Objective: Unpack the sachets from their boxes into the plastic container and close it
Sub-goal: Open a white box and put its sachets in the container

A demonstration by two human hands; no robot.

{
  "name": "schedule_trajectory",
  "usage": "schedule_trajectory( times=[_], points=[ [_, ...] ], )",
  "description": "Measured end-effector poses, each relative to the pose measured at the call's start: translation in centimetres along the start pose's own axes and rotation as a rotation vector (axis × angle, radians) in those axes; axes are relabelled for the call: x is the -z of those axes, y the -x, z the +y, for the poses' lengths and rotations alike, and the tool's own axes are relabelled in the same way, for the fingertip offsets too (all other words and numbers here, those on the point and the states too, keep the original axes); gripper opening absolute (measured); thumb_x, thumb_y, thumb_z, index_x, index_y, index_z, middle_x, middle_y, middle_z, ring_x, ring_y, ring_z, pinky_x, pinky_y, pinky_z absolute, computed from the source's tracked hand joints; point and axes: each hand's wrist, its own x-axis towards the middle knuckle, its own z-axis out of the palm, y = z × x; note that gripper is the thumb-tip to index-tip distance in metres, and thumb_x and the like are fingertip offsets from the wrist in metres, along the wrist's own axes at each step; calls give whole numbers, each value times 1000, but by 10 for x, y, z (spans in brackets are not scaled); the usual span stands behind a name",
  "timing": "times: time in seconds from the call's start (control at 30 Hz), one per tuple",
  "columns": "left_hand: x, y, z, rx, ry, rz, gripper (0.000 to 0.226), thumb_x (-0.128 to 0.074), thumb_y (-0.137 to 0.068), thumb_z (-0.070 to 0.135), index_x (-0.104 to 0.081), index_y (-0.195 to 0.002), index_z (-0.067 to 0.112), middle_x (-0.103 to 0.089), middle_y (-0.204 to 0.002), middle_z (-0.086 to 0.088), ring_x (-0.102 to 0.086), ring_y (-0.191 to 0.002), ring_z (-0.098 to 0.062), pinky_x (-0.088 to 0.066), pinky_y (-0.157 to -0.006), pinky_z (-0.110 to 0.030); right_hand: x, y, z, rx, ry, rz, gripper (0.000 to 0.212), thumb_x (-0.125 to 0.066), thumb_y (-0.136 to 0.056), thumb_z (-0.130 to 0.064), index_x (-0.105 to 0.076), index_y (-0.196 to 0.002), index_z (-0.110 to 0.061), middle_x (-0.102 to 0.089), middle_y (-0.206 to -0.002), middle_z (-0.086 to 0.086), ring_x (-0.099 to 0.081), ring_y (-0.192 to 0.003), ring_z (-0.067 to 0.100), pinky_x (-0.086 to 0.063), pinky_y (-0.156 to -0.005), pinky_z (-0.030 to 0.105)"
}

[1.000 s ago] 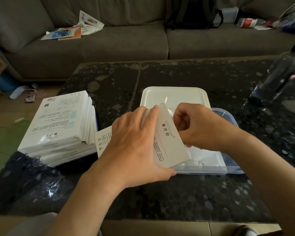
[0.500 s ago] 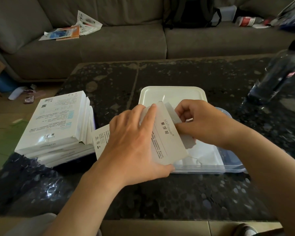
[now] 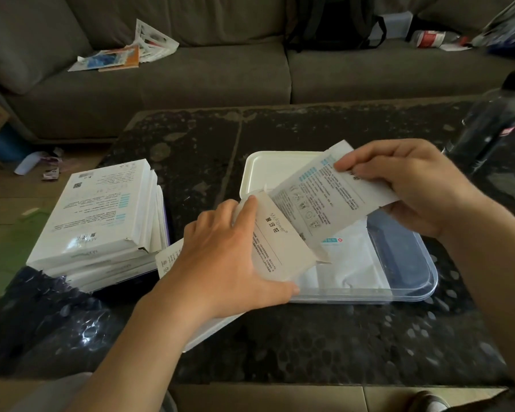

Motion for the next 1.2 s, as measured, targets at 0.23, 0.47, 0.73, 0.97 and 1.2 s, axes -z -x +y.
schedule_trajectory(
  times=[0.23, 0.47, 0.73, 0.97, 1.2],
  points=[
    [4, -1, -3, 68, -17, -96, 130, -64, -65, 90, 6, -160, 36, -18, -156, 12, -22, -145, -20, -22, -123, -44, 19, 6, -5, 345, 396, 74, 20, -61, -91, -15, -77, -91, -27, -73, -102, -15, -70, -98, -4, -56, -76, 13],
    [8, -1, -4, 103, -17, -138, 132, -64, -66, 90, 9, -162, 35, -14, -161, 11, -20, -148, -21, -25, -122, -45, 14, -5, 1, 422, 630, 265, 12, -60, -96, -13, -60, -104, -22, -56, -117, -3, -53, -104, 10, -43, -81, 6],
    [9, 0, -4, 114, -11, -143, 131, -65, -67, 88, 9, -161, 35, -17, -159, 11, -22, -146, -20, -27, -120, -44, 17, -4, -1, 469, 748, 303, 3, -62, -96, -19, -62, -93, -18, -45, -125, -8, -42, -117, 8, -37, -77, 7],
    [10, 0, -4, 120, -15, -148, 131, -65, -68, 89, 9, -161, 35, -16, -159, 11, -22, -147, -21, -27, -120, -44, 16, 0, 0, 536, 626, 196, 2, -64, -94, -23, -66, -94, -22, -63, -92, -20, -66, -82, -5, -50, -63, 4],
    [10, 0, -4, 117, -27, -139, 129, -65, -68, 88, 8, -161, 35, -18, -157, 11, -24, -144, -19, -28, -118, -43, 19, -9, 12, 308, 669, 36, 4, -64, -93, -27, -68, -92, -26, -67, -89, -15, -67, -79, -7, -51, -55, 6]
  ],
)
